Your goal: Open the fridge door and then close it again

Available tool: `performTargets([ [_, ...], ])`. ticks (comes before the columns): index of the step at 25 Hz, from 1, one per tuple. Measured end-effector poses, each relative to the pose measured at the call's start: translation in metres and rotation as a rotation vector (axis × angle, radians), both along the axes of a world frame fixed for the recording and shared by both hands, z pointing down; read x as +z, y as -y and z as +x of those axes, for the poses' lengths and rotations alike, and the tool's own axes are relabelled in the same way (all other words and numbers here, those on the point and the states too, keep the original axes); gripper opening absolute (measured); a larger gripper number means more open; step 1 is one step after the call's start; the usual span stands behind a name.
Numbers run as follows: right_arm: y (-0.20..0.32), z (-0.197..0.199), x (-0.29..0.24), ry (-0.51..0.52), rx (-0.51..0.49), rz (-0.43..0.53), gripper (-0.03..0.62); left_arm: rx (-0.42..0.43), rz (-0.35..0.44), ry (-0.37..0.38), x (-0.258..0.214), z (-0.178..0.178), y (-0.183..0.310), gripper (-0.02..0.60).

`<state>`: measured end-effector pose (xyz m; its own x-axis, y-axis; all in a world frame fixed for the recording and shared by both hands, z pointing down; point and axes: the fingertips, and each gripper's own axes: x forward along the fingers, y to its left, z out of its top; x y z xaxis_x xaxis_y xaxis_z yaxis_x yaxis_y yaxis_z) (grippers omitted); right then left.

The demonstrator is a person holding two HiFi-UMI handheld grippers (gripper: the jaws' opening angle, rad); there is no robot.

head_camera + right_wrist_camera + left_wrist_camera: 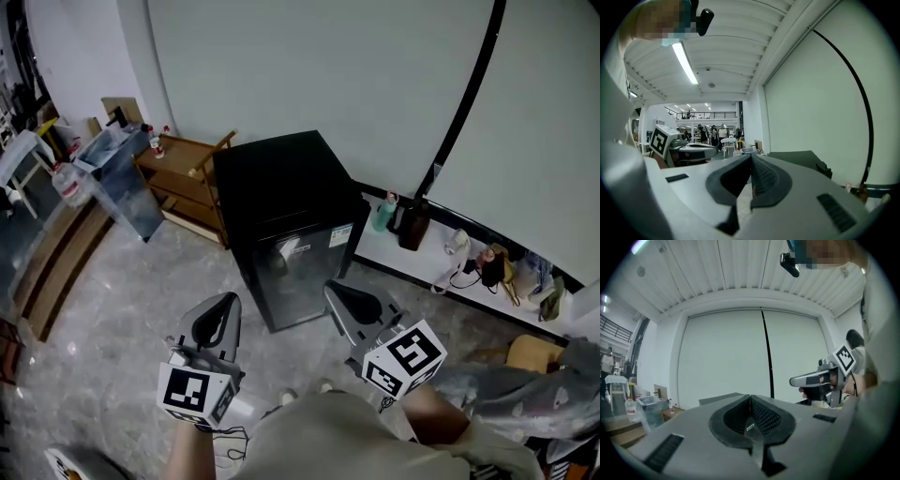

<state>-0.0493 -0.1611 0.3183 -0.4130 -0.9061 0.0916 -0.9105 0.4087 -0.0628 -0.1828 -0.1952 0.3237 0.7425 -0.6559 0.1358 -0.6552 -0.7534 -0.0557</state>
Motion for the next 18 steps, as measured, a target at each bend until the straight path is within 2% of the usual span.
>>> performTargets([
  [8, -0.015, -0.002, 0.013, -0.001, -0.010, -0.043, -0.003, 0.003, -0.058, 0.010, 0.017, 0.003, -0.019, 0.008],
  [18, -0.019, -0.010, 0.024, -0.006, -0.013, -0.061, -0.003, -0.010, -0.035, -0.004, 0.019, -0.008, -0.027, 0.008],
])
